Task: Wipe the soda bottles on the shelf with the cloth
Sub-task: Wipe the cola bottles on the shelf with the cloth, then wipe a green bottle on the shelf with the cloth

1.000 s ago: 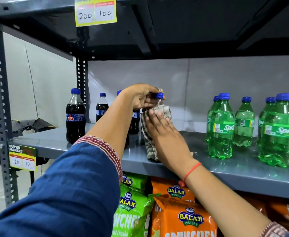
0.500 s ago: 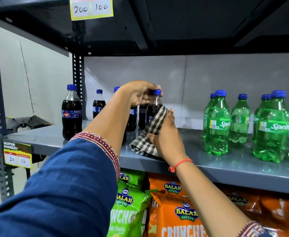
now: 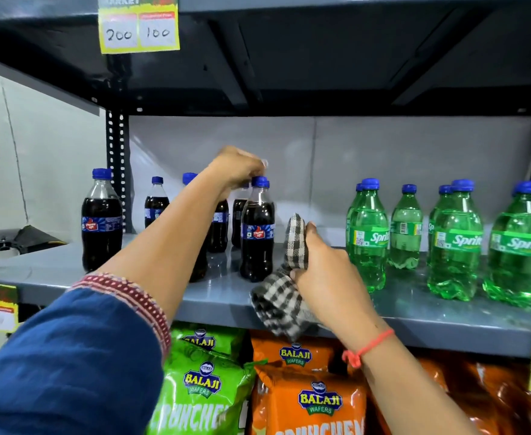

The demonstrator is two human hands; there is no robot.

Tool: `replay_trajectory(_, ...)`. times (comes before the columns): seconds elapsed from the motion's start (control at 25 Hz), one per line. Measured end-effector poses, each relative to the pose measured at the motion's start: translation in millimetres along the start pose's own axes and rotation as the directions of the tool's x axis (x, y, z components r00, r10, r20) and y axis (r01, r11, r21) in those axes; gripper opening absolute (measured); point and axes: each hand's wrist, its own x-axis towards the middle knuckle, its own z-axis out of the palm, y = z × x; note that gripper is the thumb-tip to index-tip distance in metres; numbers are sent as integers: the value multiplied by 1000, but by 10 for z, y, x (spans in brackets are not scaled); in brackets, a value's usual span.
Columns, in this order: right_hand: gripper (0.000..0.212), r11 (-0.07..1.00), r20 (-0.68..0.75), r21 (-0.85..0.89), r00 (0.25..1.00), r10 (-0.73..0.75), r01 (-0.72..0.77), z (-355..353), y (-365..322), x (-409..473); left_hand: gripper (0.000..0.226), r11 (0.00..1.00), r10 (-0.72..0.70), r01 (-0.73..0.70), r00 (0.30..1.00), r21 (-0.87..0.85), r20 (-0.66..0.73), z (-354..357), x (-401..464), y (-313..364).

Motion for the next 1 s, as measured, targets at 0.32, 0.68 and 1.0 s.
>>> replay_trajectory(0.32, 75, 976, -379, -219, 921, -90, 5, -527, 593, -219, 22, 941, 338, -323, 913, -103, 229, 1126, -172, 427)
replay_trajectory(0.68, 73, 900, -151, -393, 952, -267, 190, -288, 1106, 175, 11, 958, 54, 72, 905, -277, 421, 1496, 86, 246)
replay_trajectory(1.0, 69, 891, -170, -412, 945, -280, 190, -215, 1054, 203, 13, 940, 20, 134, 896, -312, 443, 1467, 87, 268)
